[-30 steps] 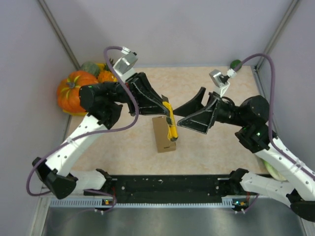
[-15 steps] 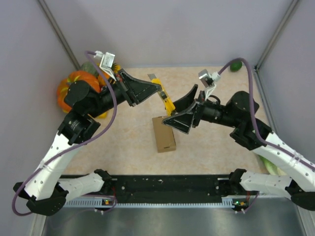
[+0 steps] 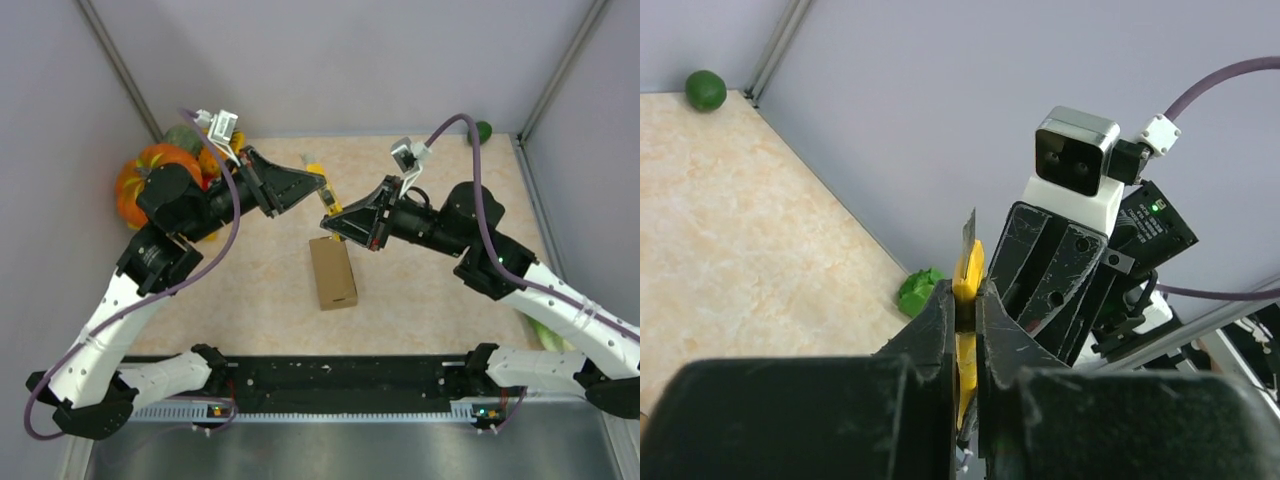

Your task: Unpack the express box

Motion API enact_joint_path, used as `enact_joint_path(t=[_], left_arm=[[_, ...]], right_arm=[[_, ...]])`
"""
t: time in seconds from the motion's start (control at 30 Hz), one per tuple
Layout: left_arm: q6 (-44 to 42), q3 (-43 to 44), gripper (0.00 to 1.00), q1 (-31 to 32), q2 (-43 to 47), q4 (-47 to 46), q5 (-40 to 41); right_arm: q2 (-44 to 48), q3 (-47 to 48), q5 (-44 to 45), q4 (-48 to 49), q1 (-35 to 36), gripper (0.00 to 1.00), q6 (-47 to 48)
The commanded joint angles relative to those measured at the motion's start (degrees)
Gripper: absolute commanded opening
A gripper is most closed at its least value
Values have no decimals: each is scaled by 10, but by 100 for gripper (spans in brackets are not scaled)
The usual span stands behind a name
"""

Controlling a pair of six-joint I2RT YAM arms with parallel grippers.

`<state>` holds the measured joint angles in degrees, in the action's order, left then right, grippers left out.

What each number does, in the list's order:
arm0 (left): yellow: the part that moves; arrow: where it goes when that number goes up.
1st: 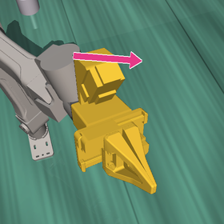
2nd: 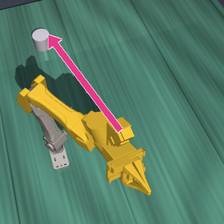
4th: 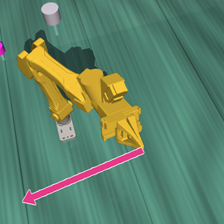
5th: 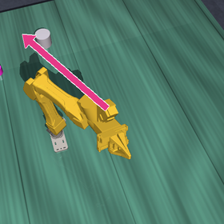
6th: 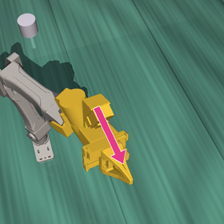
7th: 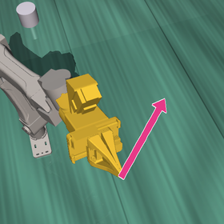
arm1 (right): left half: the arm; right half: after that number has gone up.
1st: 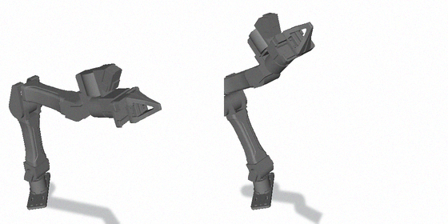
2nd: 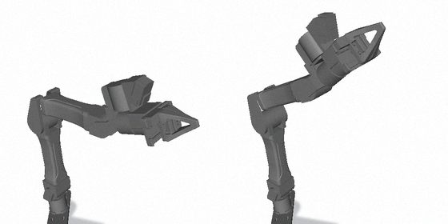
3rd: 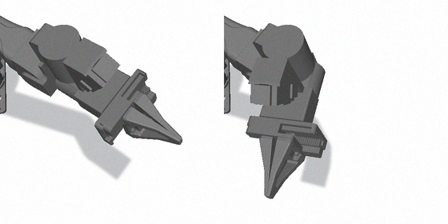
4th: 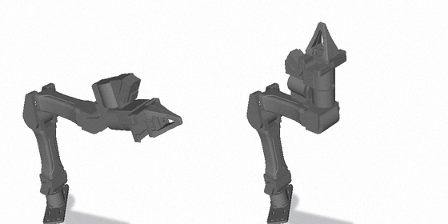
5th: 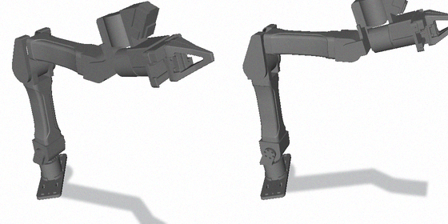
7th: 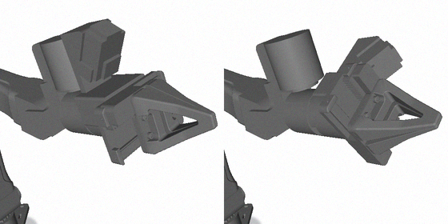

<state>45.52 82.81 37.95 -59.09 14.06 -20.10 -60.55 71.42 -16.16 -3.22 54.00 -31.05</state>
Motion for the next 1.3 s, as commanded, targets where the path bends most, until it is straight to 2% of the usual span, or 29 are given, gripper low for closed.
enact_joint_path(t=[0.0,0.03,0.1,0.2,0.27,0.37,0.47,0.73,0.9,1.03,1.27], left_arm=[[-38,1,15,-8,0,15,-8],[-57,2,28,-10,-1,17,-15],[-122,9,64,-15,-1,55,-19],[-170,25,78,-47,-6,102,-27],[-162,24,82,-99,-10,112,-107],[-124,5,86,-168,-21,74,-271],[-110,-3,86,-186,-30,51,-334],[-79,-20,90,-187,-23,-21,-363],[-37,-44,90,-186,-23,-104,-410],[-33,-48,90,-186,-24,-120,-434],[-24,-57,89,-174,-13,-183,-508]], right_arm=[[3,37,62,-31,7,0,-18],[1,42,68,-42,7,0,-20],[5,37,73,-50,7,0,-23],[17,36,73,-57,6,0,-15],[18,43,75,-85,3,0,-9],[25,54,76,-120,-10,0,-8],[33,55,76,-146,-28,0,-9],[56,56,25,-215,-61,0,20],[57,66,-57,-249,-61,0,56],[47,70,-154,-249,-62,0,64],[24,77,-228,-252,-62,0,69]])
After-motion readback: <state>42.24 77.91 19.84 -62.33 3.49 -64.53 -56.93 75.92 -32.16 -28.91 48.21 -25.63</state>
